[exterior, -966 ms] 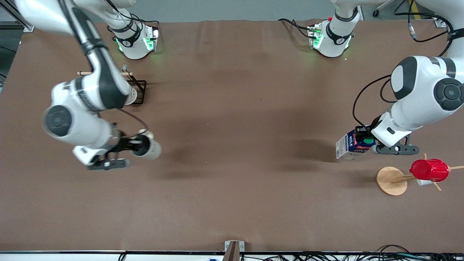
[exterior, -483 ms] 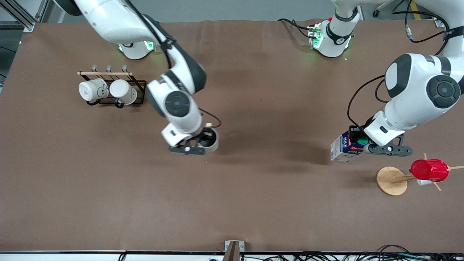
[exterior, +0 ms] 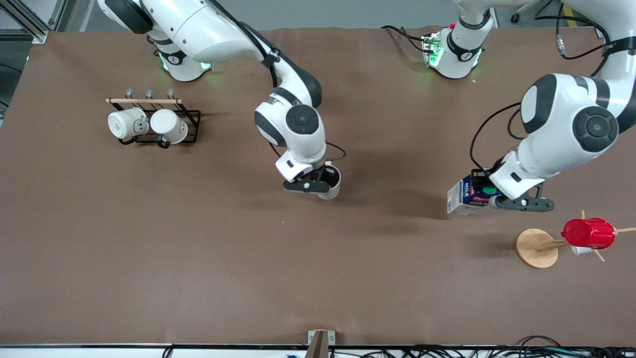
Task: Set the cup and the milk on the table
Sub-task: 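Carry the mug and milk carton toward the table centre with both grippers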
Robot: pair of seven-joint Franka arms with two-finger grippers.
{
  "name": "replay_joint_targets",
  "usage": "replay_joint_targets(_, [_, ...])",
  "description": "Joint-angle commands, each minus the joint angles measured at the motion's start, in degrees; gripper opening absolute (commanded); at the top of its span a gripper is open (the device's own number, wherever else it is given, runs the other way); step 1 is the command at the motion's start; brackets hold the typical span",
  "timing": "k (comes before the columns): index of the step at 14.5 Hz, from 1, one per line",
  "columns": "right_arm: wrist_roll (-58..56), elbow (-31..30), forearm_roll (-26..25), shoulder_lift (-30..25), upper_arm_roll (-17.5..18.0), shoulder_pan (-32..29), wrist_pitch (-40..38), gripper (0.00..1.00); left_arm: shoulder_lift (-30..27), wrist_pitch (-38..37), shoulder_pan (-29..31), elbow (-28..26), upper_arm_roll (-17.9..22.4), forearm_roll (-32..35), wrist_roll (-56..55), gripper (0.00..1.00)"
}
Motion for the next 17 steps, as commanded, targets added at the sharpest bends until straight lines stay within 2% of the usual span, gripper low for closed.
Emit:
replay_joint_targets(1, [3.9,0.8,-1.9,1.5,-0.1,1.1,0.3,0.02,2.2,-0.4,-2.6,1.3,-1.0,-0.5,-2.6,0.39])
replay_joint_targets(5, [12.0,0.7,-3.2,3.2,-0.1,1.9,3.2,0.03,6.6,0.2,-9.3,4.9,-1.1,-0.6,-12.9,0.39])
replay_joint_targets(6, [12.1,0.7,-3.2,3.3,-0.1,1.9,3.2,0.05,8.1,0.2,-10.7,6.1,-1.1,-0.6,-14.4,0.39])
replay_joint_targets(7, [12.1,0.6,-3.2,3.6,-0.1,1.9,3.2,0.11,9.7,0.2,-12.4,7.6,-1.1,-0.7,-16.2,0.39])
replay_joint_targets(8, [12.1,0.4,-3.3,3.8,-0.1,1.9,3.3,0.24,10.6,0.2,-13.5,8.3,-1.1,-0.6,-18.0,0.39])
replay_joint_targets(9, [12.1,0.4,-3.4,3.9,-0.1,1.9,3.2,0.44,11.5,0.4,-14.4,9.4,-1.1,-0.6,-19.2,0.39])
replay_joint_targets(10, [12.0,0.4,-3.6,3.9,-0.1,1.9,2.9,0.80,12.6,0.4,-15.2,10.3,-1.1,-0.7,-19.8,0.39])
replay_joint_targets(11, [12.0,0.4,-3.6,3.4,-0.1,2.0,2.3,1.00,13.4,0.5,-16.0,11.1,-1.1,-0.7,-20.4,0.39])
replay_joint_targets(17, [10.9,0.6,-3.5,-4.2,2.0,-1.5,-5.3,1.00,16.2,3.7,-19.3,11.8,-1.2,-2.2,-25.1,0.39])
